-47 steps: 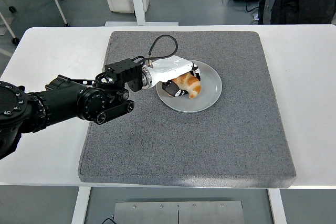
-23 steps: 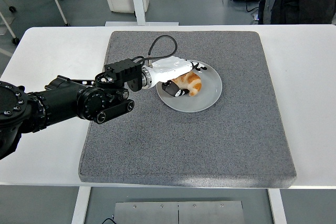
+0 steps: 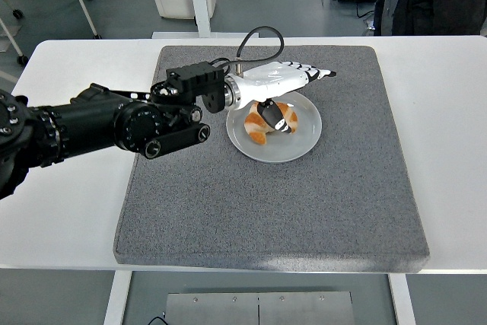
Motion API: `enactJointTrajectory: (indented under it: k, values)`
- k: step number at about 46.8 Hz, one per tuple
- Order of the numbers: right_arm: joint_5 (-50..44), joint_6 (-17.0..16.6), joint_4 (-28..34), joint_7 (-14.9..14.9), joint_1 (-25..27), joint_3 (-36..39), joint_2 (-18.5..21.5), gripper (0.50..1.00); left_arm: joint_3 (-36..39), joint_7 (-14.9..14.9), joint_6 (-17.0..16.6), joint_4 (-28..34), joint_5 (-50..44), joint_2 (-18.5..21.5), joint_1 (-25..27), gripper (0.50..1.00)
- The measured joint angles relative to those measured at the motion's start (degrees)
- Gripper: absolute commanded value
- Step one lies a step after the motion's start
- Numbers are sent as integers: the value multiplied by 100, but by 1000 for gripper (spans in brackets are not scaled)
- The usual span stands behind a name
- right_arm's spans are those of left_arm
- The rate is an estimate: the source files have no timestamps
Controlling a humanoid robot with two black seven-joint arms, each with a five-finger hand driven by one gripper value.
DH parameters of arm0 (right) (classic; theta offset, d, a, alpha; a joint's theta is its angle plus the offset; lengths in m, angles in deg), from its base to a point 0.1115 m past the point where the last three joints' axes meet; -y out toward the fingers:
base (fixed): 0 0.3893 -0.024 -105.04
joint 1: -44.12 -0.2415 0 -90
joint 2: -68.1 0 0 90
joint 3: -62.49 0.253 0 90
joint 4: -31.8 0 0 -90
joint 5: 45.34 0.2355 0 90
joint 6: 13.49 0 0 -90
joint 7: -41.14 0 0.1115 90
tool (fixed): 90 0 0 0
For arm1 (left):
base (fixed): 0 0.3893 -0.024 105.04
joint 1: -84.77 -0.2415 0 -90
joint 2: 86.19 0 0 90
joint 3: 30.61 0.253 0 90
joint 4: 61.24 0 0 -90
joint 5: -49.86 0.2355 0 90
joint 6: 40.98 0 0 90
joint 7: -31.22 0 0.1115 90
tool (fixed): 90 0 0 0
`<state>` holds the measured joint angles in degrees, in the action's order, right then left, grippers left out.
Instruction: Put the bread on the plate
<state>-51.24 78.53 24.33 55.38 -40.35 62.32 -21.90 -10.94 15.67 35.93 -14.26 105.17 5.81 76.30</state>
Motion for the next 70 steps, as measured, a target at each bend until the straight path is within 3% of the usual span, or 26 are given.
enactJointTrajectory:
  k: [15, 30, 39, 47, 56, 70]
  values:
    - [0, 0, 0, 0, 1, 0, 0, 1000, -515, 18, 451, 253, -900, 621, 594, 990]
    - [0, 0, 0, 0, 0, 0, 0, 1000, -1329, 42, 900, 135, -1468, 1141, 707, 990]
    - [0, 0, 0, -1, 1, 0, 0, 1000, -1461, 40, 833, -526, -1853, 1072, 485, 992]
    - [0, 0, 0, -1, 0, 0, 0, 1000, -1630, 9, 582, -707, -2197, 1005, 413, 992]
    - [0, 0, 0, -1, 1, 0, 0, 1000, -1657, 109, 595, -782, -2938, 1011, 491, 992]
    - [0, 0, 0, 0, 0, 0, 0, 1000, -1664, 329, 894, -1777, -3660, 586, 244, 990]
